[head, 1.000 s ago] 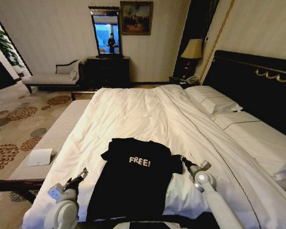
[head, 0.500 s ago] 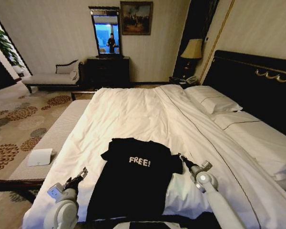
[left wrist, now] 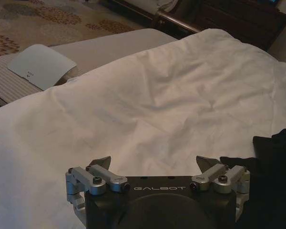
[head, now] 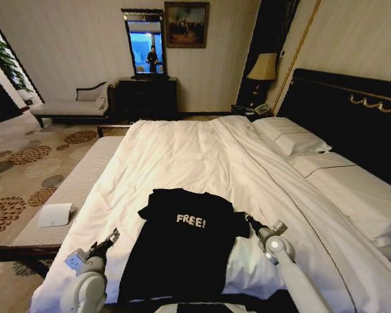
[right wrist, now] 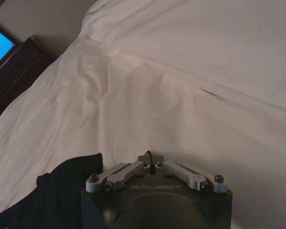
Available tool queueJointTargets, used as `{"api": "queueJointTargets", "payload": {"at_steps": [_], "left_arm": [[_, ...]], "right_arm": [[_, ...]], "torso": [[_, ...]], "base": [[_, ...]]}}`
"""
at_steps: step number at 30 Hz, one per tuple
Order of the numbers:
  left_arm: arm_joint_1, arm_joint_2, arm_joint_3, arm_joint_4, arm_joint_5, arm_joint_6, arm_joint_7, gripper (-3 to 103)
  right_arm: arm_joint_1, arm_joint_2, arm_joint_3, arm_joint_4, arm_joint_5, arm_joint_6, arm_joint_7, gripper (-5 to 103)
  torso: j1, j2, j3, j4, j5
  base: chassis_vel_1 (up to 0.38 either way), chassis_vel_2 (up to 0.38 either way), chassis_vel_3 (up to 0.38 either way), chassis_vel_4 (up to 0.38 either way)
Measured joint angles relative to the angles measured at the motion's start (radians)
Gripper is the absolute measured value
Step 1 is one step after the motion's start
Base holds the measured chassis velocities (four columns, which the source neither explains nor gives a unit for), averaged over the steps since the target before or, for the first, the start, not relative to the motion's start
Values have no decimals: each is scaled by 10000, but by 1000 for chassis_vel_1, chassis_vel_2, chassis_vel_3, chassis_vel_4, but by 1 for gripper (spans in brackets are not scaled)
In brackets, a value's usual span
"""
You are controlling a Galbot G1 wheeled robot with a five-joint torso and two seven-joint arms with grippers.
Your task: Fold the clothes on the bed.
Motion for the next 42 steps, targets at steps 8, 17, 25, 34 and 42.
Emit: {"api": "queueJointTargets", "payload": {"at_steps": [8,17,25,34,42], "left_arm": [[-76,18,7,96,-28,-1,6,100],[-205,97,-3,230,-184,-24,45,100],[-331,82,115,325,-399,-34,76,100],[-505,331,275,100,-791,96,11,100],[-344,583,240,199,-871,102,34,100]], "right_arm": [[-259,302,226,419,-31,433,339,0],[-806,816,695,859,-82,729,797,0],[-1169,919,1008,1371,-94,835,1031,0],[-1408,1125,1394,1818,-220,1037,1143,0],[-1706,1700,1846,2065,-643,1215,1081,8]], "torso": [[0,0,0,0,0],[0,0,0,0,0],[-1,0,-1,0,0],[0,0,0,0,-1],[0,1,0,0,-2]], "base": [[0,0,0,0],[0,0,0,0],[0,0,0,0],[0,0,0,0],[0,0,0,0]]}}
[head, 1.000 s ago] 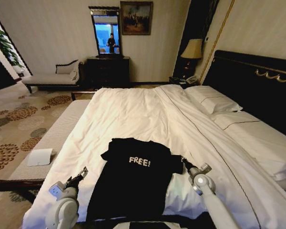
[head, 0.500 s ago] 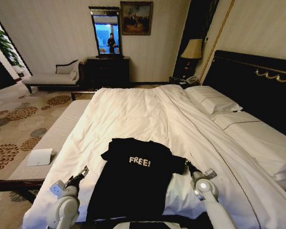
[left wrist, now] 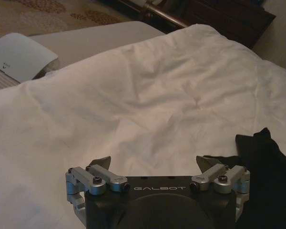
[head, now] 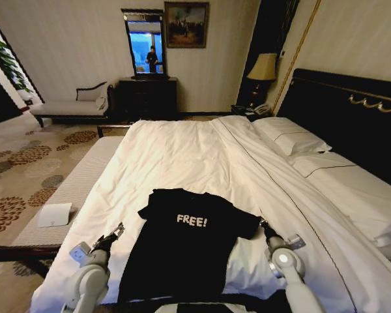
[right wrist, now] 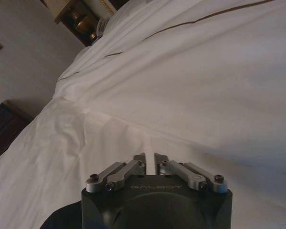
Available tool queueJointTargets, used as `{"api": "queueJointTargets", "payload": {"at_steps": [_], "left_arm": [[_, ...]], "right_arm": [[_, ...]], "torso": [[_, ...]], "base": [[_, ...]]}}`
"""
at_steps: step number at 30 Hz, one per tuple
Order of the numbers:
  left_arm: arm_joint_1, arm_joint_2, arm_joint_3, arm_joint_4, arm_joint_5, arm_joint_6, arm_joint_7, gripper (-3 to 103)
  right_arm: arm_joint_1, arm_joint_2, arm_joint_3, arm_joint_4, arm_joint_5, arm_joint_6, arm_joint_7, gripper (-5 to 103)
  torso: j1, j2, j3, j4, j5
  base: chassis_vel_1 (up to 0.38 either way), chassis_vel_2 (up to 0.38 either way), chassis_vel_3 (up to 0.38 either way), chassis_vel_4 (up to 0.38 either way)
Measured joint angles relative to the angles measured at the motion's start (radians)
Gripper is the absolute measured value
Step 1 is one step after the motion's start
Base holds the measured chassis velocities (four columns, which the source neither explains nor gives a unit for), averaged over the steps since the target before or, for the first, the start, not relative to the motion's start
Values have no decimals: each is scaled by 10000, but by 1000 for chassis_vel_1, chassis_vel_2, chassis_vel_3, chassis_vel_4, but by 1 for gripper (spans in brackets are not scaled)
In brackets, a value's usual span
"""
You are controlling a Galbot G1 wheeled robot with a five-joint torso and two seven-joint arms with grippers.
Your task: Fold the clothes on the bed.
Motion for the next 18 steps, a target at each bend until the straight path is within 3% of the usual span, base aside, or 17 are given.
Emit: {"api": "queueJointTargets", "payload": {"at_steps": [7,8,11,14,17,18], "left_arm": [[-240,-181,297,238,11,-17,32,100],[-240,-181,297,238,11,-17,32,100],[-294,-258,352,385,21,-56,70,100],[-263,-262,348,438,50,-83,104,100],[-182,-245,311,469,119,-111,124,100],[-157,-231,296,470,148,-117,128,100]], "right_arm": [[-370,167,392,235,-62,47,87,36],[-370,167,392,235,-62,47,87,36],[-719,197,438,469,-88,48,3,52],[-691,126,297,472,-113,49,-64,58],[-472,-67,-167,526,-46,48,-134,74],[-369,-122,-363,529,-2,38,-138,74]], "torso": [[0,-1,0,-1,1],[0,-1,0,-1,1],[0,0,0,-3,1],[0,0,0,-3,2],[0,0,0,0,2],[0,-1,0,0,2]], "base": [[0,0,0,0],[0,0,0,0],[0,0,0,0],[0,0,0,0],[0,0,0,0],[0,0,0,0]]}}
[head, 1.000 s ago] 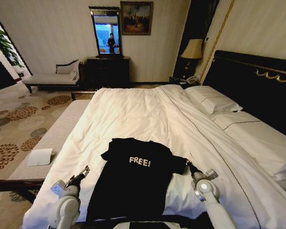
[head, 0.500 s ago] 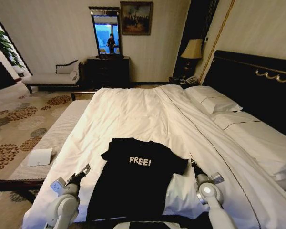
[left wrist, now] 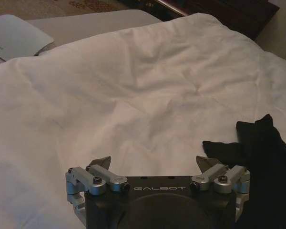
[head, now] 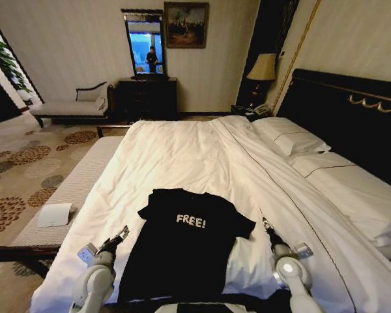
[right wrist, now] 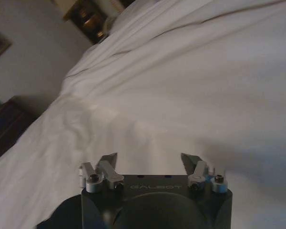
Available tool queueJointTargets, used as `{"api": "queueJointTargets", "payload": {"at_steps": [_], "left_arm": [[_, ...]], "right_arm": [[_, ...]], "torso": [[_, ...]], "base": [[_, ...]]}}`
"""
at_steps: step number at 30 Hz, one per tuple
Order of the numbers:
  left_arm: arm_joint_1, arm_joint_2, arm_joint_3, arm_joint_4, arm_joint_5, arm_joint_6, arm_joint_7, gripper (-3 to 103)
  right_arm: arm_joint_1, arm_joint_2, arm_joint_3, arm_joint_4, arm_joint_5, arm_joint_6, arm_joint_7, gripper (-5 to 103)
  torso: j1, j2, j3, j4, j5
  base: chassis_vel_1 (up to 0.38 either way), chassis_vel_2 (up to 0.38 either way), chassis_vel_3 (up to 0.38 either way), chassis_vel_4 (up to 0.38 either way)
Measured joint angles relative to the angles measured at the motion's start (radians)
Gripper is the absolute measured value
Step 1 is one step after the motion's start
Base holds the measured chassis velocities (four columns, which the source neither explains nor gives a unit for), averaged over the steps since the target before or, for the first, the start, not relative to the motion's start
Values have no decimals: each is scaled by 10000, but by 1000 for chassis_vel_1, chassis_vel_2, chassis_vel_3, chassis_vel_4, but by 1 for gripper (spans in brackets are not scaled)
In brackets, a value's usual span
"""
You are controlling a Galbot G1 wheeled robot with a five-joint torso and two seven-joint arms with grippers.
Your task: Fold the clothes on the bed.
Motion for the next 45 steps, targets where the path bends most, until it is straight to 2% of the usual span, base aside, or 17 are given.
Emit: {"api": "queueJointTargets", "payload": {"at_steps": [1,4,5,7,8,14,27,38,42,45], "left_arm": [[0,0,0,0,0,0,0,100],[76,52,-108,-29,41,-2,1,100],[76,52,-108,-29,41,-2,1,100],[163,117,-226,-81,60,-2,0,100],[193,158,-285,-84,61,-2,-2,100],[158,282,-455,70,65,8,-25,100],[-19,229,-469,319,115,39,-72,100],[58,-10,-478,199,331,34,-101,100],[253,-140,-490,70,502,-25,-95,100],[312,-164,-491,13,576,-33,-93,100]], "right_arm": [[0,0,0,0,0,0,0,74],[533,-148,-552,-440,41,-60,22,90],[533,-148,-552,-440,41,-60,22,90],[969,-239,-802,-1024,41,-63,78,99],[1094,-272,-889,-1159,86,-64,79,100],[1358,-295,-1395,-923,828,-182,95,100],[2661,-331,-2071,-2434,682,-244,237,100],[2941,-527,-1385,-2539,172,-58,480,100],[2426,-544,-1195,-1615,715,-125,548,100],[2206,-464,-1194,-1404,729,-251,721,100]], "torso": [[0,0,0,0,0],[0,0,0,0,-2],[0,0,0,0,-2],[0,0,0,1,1],[0,0,0,1,0],[1,0,0,0,-3],[0,0,0,0,0],[1,0,1,-1,0],[0,0,0,-1,-2],[0,-1,0,0,0]], "base": [[0,0,0,0],[0,0,0,0],[0,0,0,0],[0,0,0,0],[0,0,0,0],[0,0,0,0],[0,0,0,0],[0,0,0,0],[0,0,0,0],[0,0,0,0]]}}
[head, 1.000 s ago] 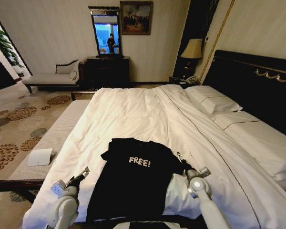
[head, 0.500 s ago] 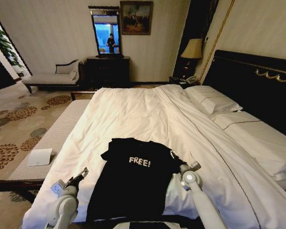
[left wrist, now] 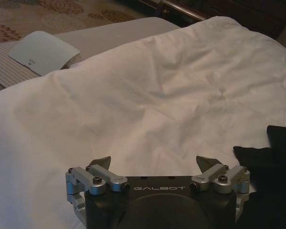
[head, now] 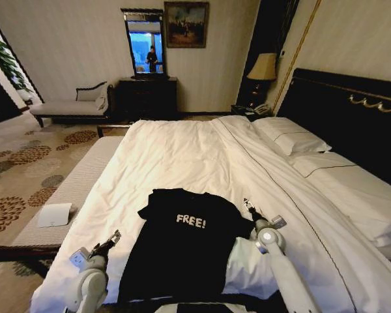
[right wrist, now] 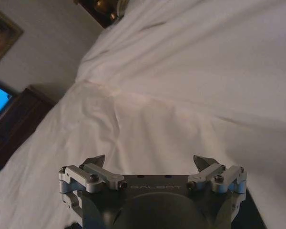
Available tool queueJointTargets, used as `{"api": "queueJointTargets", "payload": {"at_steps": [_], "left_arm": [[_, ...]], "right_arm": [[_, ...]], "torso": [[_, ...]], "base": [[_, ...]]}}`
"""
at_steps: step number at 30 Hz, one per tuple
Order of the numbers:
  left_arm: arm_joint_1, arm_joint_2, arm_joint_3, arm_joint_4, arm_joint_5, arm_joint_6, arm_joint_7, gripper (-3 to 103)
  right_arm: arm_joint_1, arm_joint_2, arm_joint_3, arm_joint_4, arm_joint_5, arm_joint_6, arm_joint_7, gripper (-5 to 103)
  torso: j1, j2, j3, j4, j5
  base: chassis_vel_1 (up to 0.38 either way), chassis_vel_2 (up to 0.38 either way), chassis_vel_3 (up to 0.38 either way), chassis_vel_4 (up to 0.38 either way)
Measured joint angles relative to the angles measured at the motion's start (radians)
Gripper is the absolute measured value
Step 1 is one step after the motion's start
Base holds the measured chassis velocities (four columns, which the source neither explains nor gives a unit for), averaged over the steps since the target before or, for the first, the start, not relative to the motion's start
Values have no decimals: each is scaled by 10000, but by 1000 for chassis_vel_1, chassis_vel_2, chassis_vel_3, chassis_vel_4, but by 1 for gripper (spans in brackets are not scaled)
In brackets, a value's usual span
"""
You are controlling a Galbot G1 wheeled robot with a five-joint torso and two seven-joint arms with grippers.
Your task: Fold the clothes on the bed.
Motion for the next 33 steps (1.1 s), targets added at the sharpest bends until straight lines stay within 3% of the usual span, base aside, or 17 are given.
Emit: {"api": "queueJointTargets", "payload": {"at_steps": [6,19,24,27,29,32,33], "left_arm": [[23,-11,20,-154,70,4,-38,100],[41,-120,113,-211,169,7,-49,100],[161,-105,40,-269,169,3,-47,100],[249,-45,-41,-373,152,-2,-45,100],[263,-20,-73,-406,138,-1,-45,100],[285,12,-124,-489,112,-2,-48,100],[285,12,-124,-489,112,-2,-48,100]], "right_arm": [[-212,64,139,-6,271,-669,1176,100],[-663,117,418,603,708,-960,1592,101],[-665,274,289,616,858,-765,1585,88],[-513,348,245,365,884,-649,1581,72],[-469,352,245,298,885,-631,1569,72],[-338,335,315,107,884,-606,1510,56],[-338,335,315,107,884,-606,1510,56]], "torso": [[-1,1,0,0,1],[-1,1,0,0,0],[-2,1,0,0,-1],[-1,1,0,1,0],[-1,0,0,1,0],[0,1,0,1,0],[0,1,0,1,0]], "base": [[0,0,0,0],[0,0,0,0],[0,0,0,0],[0,0,0,0],[0,0,0,0],[0,0,0,0],[0,0,0,0]]}}
